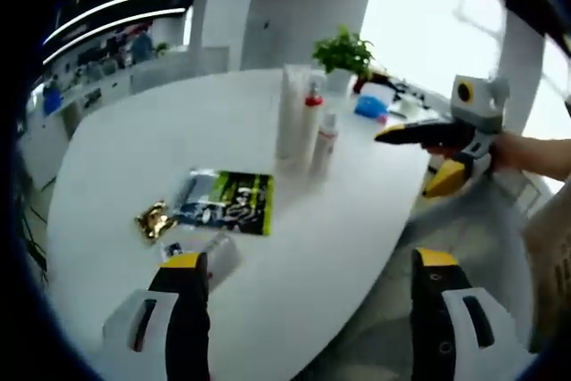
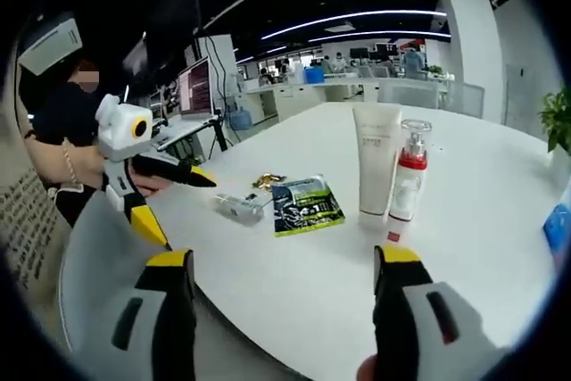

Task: Arrange the skincare products in the storage area until every visible bottle or jar stands upright without overlapping.

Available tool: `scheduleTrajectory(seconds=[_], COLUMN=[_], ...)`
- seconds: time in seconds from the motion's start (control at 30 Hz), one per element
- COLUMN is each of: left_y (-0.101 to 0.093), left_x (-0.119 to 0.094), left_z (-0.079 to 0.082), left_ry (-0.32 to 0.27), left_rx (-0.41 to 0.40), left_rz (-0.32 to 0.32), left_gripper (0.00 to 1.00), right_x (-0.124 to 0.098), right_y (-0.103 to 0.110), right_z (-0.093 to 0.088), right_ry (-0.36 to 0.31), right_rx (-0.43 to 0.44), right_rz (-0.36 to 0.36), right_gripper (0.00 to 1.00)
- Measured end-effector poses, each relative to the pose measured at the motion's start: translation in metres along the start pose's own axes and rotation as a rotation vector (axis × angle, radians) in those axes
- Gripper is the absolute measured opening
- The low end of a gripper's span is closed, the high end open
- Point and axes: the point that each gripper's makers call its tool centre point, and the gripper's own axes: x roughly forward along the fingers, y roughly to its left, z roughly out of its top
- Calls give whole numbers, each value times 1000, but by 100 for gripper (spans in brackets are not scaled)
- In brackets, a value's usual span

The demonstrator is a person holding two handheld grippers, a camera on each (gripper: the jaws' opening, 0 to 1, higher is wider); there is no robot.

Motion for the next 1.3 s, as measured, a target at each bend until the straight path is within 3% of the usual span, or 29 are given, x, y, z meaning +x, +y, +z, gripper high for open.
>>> scheduleTrajectory(seconds=[0.53,1.0,1.3], left_y=[18,22,24], left_x=[-57,-64,-69], left_z=[-16,-14,-10], left_ry=[-76,-118,-161], left_rx=[-112,-115,-105], left_rz=[95,126,152], left_gripper=[97,95,93], right_x=[0,3,23], right_y=[12,13,24], right_z=[1,-5,-7], right_ry=[15,51,105], right_rx=[-23,-39,-84], right_rz=[-10,-2,68], right_gripper=[87,87,86])
